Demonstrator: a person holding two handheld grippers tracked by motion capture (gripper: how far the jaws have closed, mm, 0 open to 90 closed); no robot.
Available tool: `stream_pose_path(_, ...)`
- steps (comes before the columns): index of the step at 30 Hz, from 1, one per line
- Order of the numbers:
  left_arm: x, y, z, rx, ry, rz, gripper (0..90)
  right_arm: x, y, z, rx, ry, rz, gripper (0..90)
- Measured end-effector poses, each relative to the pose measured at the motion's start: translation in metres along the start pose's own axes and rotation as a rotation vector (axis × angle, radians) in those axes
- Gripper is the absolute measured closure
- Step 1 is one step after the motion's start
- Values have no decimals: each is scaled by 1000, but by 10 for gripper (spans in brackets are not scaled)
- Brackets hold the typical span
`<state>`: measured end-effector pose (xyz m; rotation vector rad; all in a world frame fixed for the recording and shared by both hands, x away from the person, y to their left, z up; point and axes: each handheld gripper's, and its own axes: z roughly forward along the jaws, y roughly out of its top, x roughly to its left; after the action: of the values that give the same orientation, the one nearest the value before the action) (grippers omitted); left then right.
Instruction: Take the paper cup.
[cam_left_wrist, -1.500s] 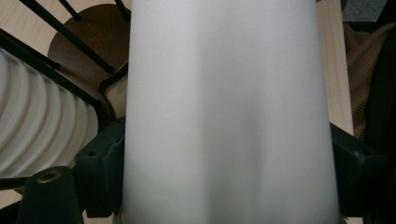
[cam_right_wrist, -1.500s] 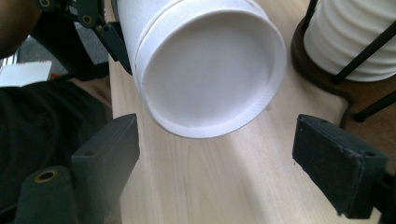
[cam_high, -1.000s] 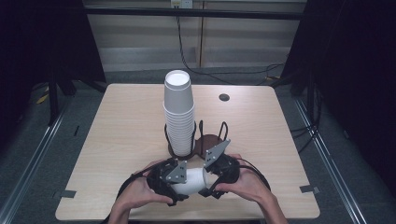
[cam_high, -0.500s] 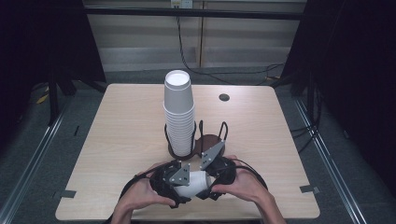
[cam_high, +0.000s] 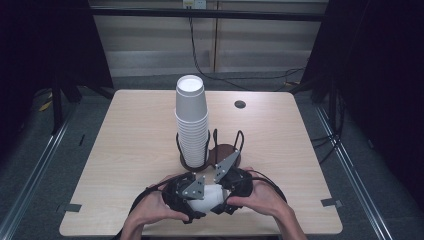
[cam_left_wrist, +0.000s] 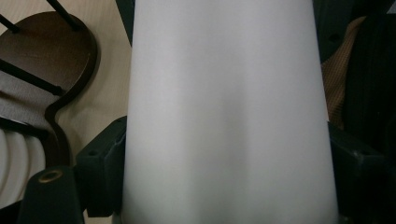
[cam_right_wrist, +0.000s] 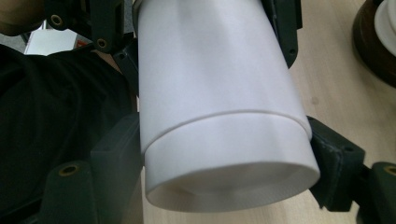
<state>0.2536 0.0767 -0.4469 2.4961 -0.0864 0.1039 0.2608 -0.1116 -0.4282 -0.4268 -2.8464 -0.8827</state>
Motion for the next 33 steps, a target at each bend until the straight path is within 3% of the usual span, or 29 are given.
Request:
stream_pose_path(10,2,-2,-3,-49,4,21,146,-1,0,-5,-14,-1,-13,234)
stream_pose_path(15,2,-5,-4,-77,-1,6,142,0,1,-4,-4,8,-1,235)
stream_pose_path(21,4,-7,-10,-106,-3,23,142,0,1,-5,-16,2,-6,238)
stream_pose_path(24,4,-8,-12,-145,0,11,143,0,1,-6,-23,1,-6,239)
stream_pose_path(29,3,-9,-15,-162,4,16,147,0,0,-7,-28,5,2,239)
stream_pose_path(32,2,-9,-16,-177,12,-5,145,-1,0,-7,-36,10,3,239)
stream_pose_path(33,3,-9,-17,-172,17,9,146,0,0,-7,-35,9,6,239)
